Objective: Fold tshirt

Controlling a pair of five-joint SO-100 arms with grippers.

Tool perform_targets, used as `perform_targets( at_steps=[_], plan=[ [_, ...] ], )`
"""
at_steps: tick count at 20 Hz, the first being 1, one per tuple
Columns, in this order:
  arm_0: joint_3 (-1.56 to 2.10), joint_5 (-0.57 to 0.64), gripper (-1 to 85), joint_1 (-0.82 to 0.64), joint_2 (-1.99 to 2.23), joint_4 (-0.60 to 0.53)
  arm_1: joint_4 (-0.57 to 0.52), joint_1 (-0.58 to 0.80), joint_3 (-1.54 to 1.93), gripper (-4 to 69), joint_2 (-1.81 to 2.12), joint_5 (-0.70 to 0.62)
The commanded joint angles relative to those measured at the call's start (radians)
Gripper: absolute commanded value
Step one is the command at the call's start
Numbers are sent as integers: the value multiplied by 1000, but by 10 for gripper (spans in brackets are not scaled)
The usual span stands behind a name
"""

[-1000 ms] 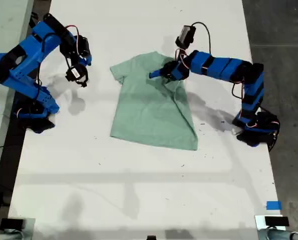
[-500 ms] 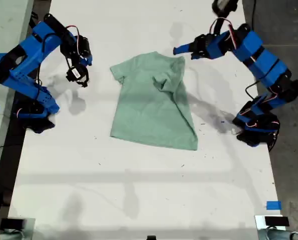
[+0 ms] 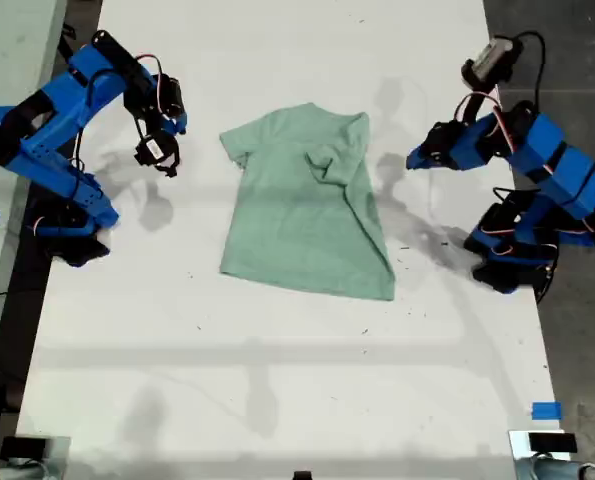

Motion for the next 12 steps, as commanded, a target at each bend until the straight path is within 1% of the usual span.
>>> perform_targets(
  at_steps=[1,2,3,4,6,8,10,12],
  plan=[
    [-74,17,1,20,-46,6,-21,-28,21,-12,80,40],
    [-126,34,98,25,-91,31,-15,-34,32,-12,97,49],
    [-190,66,275,31,-137,55,-12,-40,40,-12,112,54],
    [-249,95,367,37,-175,69,-12,-48,43,-12,121,61],
    [-370,130,404,34,-253,106,-11,-58,43,-12,124,67],
    [-483,158,414,25,-327,147,-9,-64,41,-12,127,71],
    [-525,170,416,18,-374,146,-8,-67,41,-12,133,71],
    [-528,192,408,11,-420,115,-8,-69,43,-12,135,71]
  ],
)
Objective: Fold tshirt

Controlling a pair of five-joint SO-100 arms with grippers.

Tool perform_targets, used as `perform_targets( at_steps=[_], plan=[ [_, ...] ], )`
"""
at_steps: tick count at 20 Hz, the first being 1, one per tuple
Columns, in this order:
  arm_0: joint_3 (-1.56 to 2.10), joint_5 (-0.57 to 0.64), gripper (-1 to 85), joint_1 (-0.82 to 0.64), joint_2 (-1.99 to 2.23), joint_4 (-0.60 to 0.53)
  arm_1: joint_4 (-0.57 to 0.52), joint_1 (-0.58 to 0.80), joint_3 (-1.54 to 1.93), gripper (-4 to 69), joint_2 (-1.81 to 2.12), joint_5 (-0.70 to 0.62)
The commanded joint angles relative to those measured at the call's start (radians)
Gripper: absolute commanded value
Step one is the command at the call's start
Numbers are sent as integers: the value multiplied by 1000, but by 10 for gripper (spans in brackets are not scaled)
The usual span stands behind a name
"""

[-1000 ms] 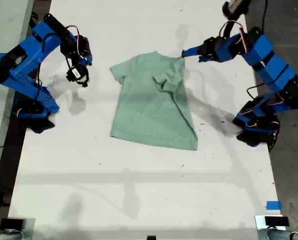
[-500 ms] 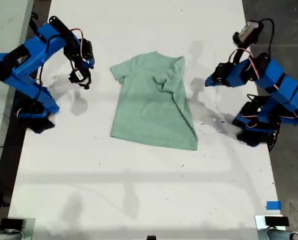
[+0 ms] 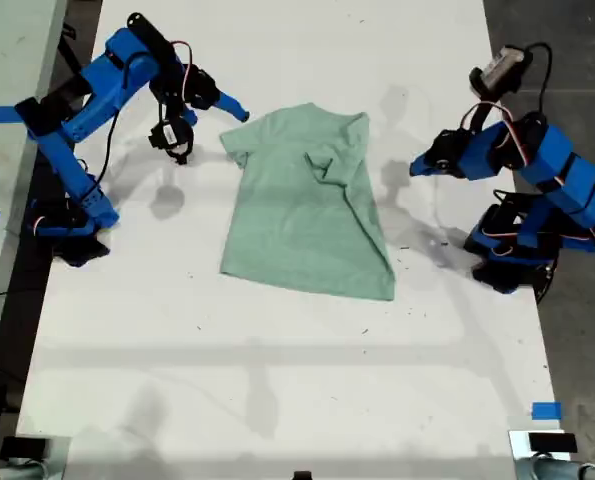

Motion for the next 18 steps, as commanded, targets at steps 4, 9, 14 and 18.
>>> perform_targets(
  at_steps=[4,9,14,18],
  plan=[
    [-60,35,403,-34,-167,-98,-8,-15,-9,-12,21,12],
    [-238,43,398,-74,-469,-149,-2,-31,-15,-12,21,23],
    [-425,43,349,-106,-683,-135,-2,-41,-12,-12,25,29],
    [-426,35,33,-121,-716,-133,-6,-35,-8,-12,28,26]
  ],
)
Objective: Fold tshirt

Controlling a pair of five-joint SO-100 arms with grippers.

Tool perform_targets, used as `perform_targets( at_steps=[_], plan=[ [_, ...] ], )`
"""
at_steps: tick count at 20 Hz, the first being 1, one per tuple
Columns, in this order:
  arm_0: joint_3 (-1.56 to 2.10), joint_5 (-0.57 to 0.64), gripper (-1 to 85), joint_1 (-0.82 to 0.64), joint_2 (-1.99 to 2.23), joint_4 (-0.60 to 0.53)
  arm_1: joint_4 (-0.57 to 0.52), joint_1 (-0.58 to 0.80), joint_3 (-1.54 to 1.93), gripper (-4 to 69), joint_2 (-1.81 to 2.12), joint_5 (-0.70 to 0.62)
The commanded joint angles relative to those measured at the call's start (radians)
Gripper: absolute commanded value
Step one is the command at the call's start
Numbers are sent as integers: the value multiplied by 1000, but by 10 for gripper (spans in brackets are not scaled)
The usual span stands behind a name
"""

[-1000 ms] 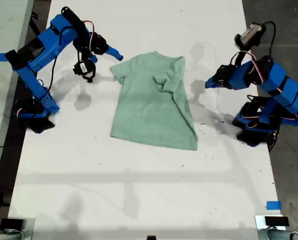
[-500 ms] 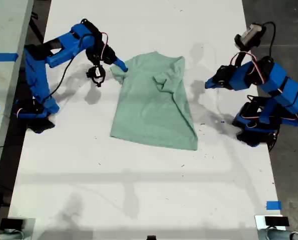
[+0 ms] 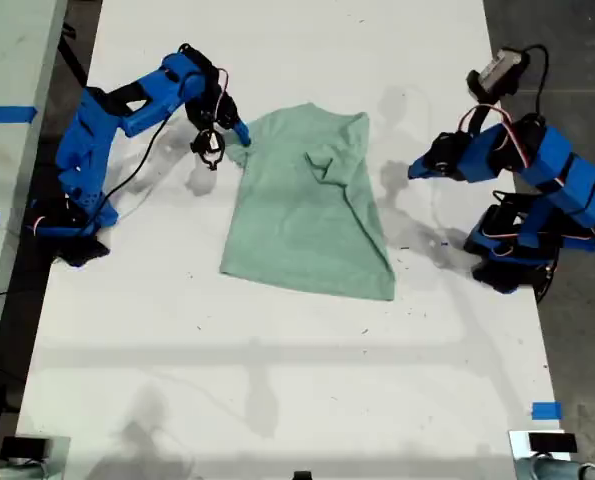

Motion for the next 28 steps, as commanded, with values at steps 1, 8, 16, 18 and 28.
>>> perform_targets(
  at_steps=[1,8,16,18,28],
  plan=[
    [-34,-8,1,-20,2,8,-6,-3,-6,-12,28,3],
    [3,-11,0,-6,250,150,-8,-2,-2,-12,32,2],
    [-21,49,0,173,433,-23,-8,-9,11,-12,46,9],
    [-21,52,0,255,390,-152,-9,-9,12,-12,46,9],
    [-89,-23,365,291,20,-434,-8,-58,28,-12,46,40]
  ],
)
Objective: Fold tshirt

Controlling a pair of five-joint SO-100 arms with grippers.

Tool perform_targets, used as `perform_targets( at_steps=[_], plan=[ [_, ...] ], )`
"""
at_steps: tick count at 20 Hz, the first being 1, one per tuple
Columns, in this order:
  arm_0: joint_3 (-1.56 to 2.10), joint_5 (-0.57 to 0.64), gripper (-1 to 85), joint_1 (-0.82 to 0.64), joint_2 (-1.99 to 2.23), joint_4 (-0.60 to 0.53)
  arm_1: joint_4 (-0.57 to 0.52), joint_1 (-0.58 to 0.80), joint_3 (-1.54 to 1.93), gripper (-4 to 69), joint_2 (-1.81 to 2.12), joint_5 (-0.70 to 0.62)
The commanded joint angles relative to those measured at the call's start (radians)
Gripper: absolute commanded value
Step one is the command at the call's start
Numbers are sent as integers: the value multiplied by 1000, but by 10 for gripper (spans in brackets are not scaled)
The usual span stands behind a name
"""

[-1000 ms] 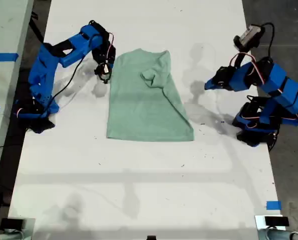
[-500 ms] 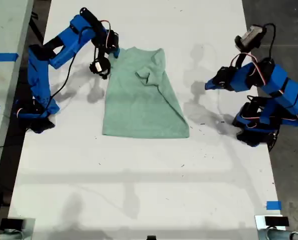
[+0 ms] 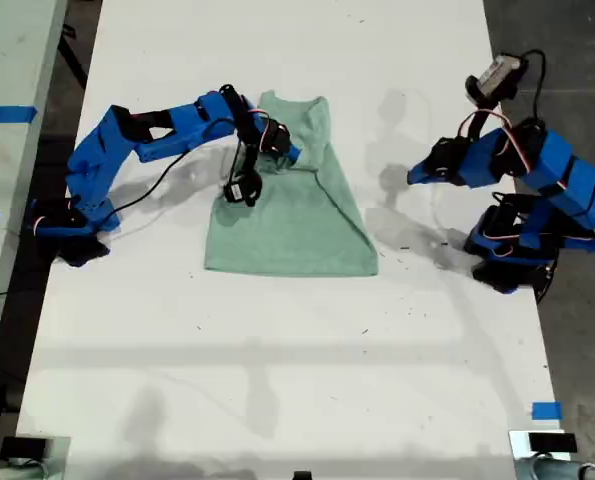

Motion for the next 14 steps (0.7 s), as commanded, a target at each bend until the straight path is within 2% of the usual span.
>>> perform_targets(
  at_steps=[1,3,5,7,9,11,14],
  plan=[
    [-48,-14,372,-40,86,60,-11,-12,2,-12,15,9],
    [-38,-3,369,-43,239,146,-12,-12,2,-12,15,8],
    [-35,5,347,-52,400,285,-12,-12,2,-12,15,2],
    [31,-26,305,-51,551,440,-12,-18,-5,-12,6,-6],
    [115,-100,221,-17,646,609,-12,-26,-20,-12,-17,-17],
    [307,-169,151,63,769,620,-15,-34,-31,-12,-40,-23],
    [586,-212,170,112,904,489,-15,-35,-26,-12,-41,-23]
  ],
)
